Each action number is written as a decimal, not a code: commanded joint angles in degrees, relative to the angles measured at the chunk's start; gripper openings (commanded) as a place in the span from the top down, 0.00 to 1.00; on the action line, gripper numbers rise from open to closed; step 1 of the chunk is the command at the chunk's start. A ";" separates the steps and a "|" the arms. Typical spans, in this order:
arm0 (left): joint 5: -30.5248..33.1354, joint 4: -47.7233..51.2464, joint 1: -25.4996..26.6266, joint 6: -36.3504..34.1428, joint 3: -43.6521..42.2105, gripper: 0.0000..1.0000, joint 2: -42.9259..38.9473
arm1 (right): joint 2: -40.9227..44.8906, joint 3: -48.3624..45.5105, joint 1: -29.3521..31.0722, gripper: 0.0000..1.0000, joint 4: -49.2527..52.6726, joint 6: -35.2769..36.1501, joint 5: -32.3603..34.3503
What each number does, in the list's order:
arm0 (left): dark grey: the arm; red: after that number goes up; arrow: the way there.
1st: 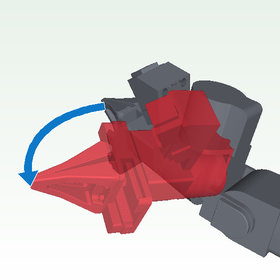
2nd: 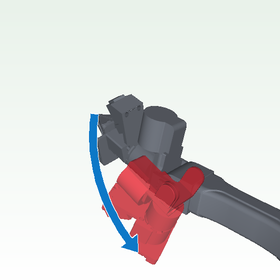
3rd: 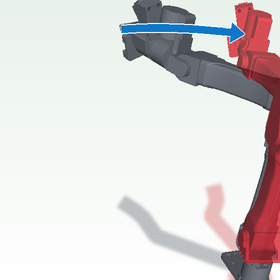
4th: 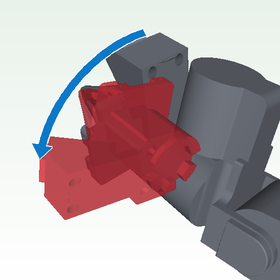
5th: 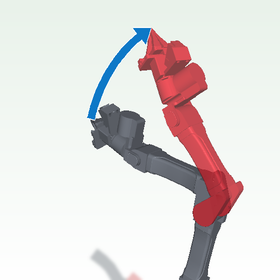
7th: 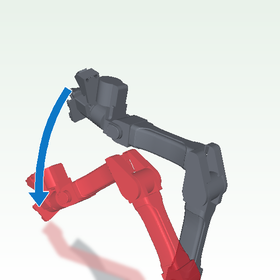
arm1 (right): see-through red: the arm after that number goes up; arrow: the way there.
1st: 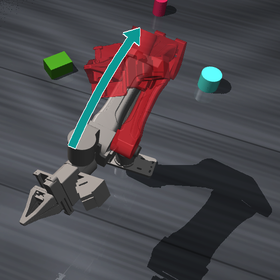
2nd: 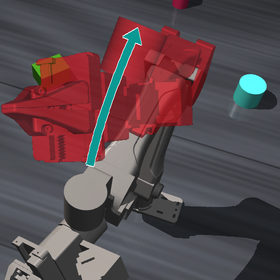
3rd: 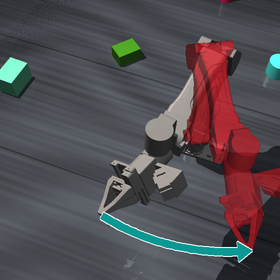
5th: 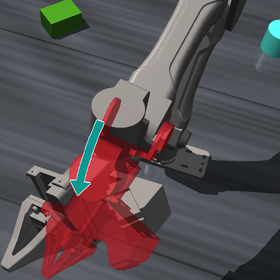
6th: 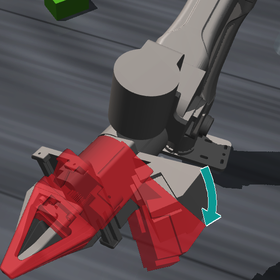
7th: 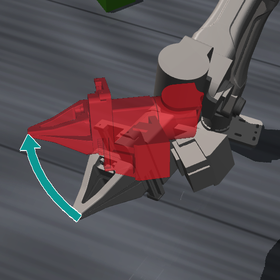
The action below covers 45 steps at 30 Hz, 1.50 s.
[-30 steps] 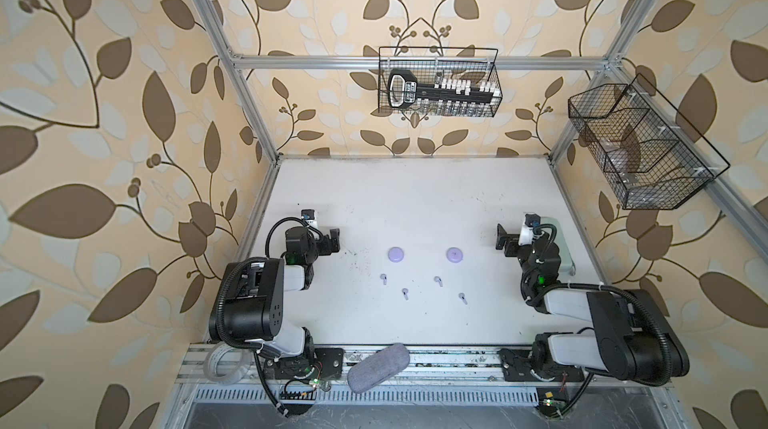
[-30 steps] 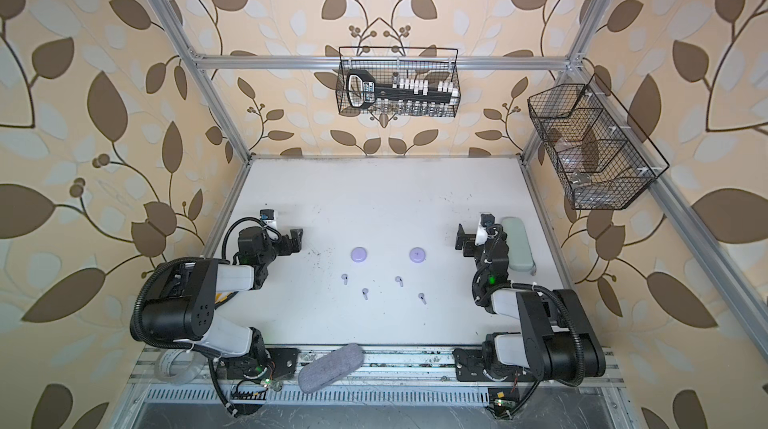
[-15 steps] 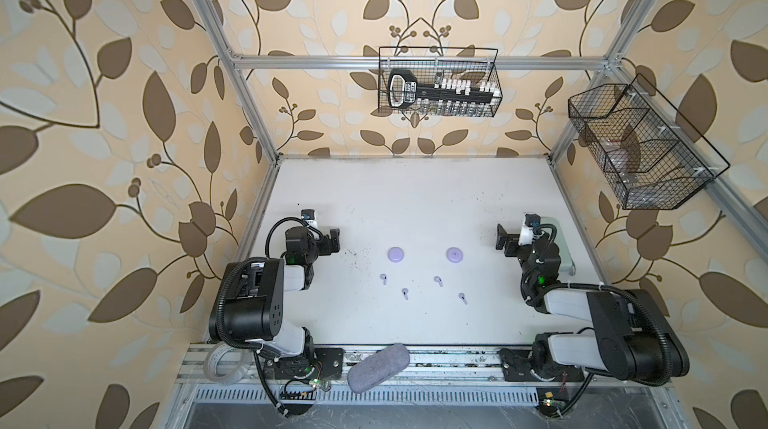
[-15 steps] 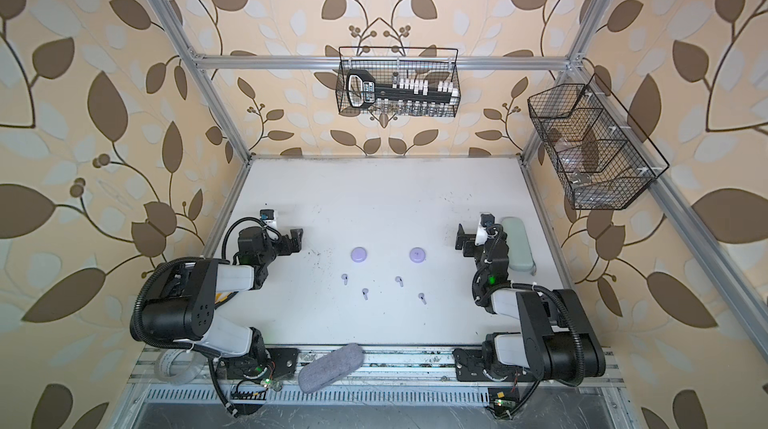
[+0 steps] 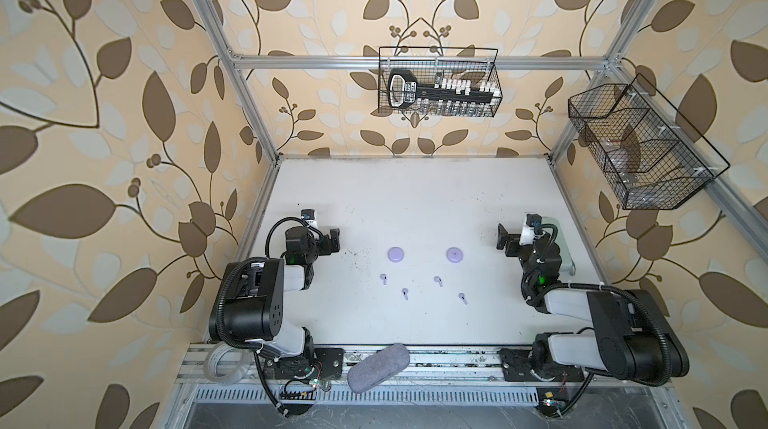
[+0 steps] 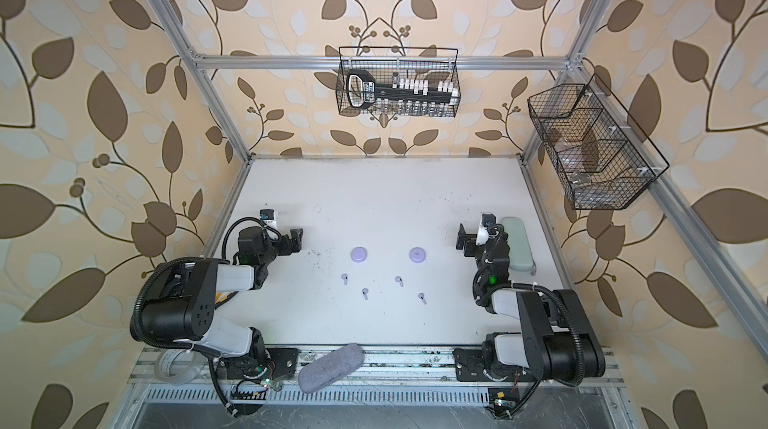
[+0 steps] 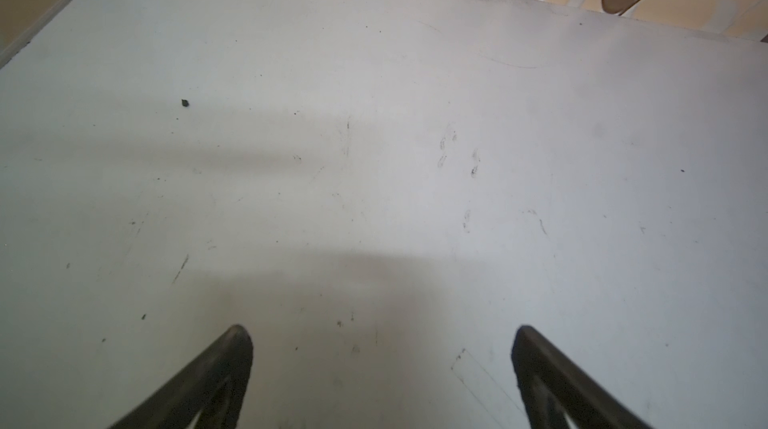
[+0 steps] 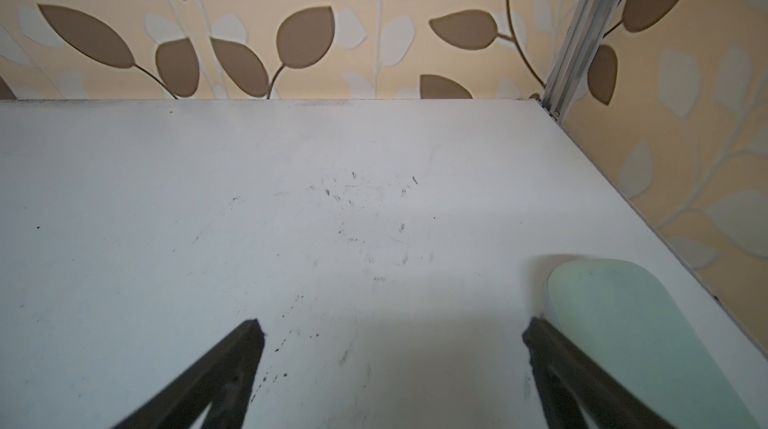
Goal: Insert the wireless bluetooth earbuds into the charging case
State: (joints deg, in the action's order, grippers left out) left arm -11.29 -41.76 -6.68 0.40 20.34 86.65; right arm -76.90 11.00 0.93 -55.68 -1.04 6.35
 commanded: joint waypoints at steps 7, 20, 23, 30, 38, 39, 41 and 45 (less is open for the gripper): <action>0.76 -3.06 0.13 -0.30 0.11 0.01 -1.97 | 0.10 -1.14 0.10 0.00 -2.82 -0.12 0.95; 5.84 11.68 -0.09 0.69 2.09 0.01 -14.61 | 4.09 -1.02 1.74 0.00 0.21 -2.16 11.80; 5.00 17.42 -0.09 -1.38 3.68 0.01 -18.01 | 8.43 5.07 1.88 0.00 15.45 -4.35 14.83; 4.10 27.47 -0.07 -2.61 7.12 0.01 -25.37 | 13.30 15.81 1.38 0.00 38.28 -12.55 21.83; 0.58 52.73 0.04 0.80 21.82 0.01 -24.08 | 11.00 34.76 2.05 0.00 70.52 -27.78 25.24; 0.77 55.02 0.00 0.96 23.37 0.01 -23.62 | 11.42 35.93 2.41 0.00 72.42 -28.51 24.26; 0.69 59.04 0.05 0.30 25.75 0.01 -23.37 | 12.55 37.64 3.20 0.00 75.40 -29.12 21.79; 0.16 64.95 0.02 -1.20 29.67 0.01 -22.66 | 16.47 38.35 4.44 0.00 79.33 -32.07 20.09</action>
State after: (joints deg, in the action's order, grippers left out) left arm -9.76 14.35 -6.72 0.08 46.54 63.26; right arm -63.09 47.53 4.62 15.05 -28.56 27.77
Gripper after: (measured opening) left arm 0.989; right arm 0.999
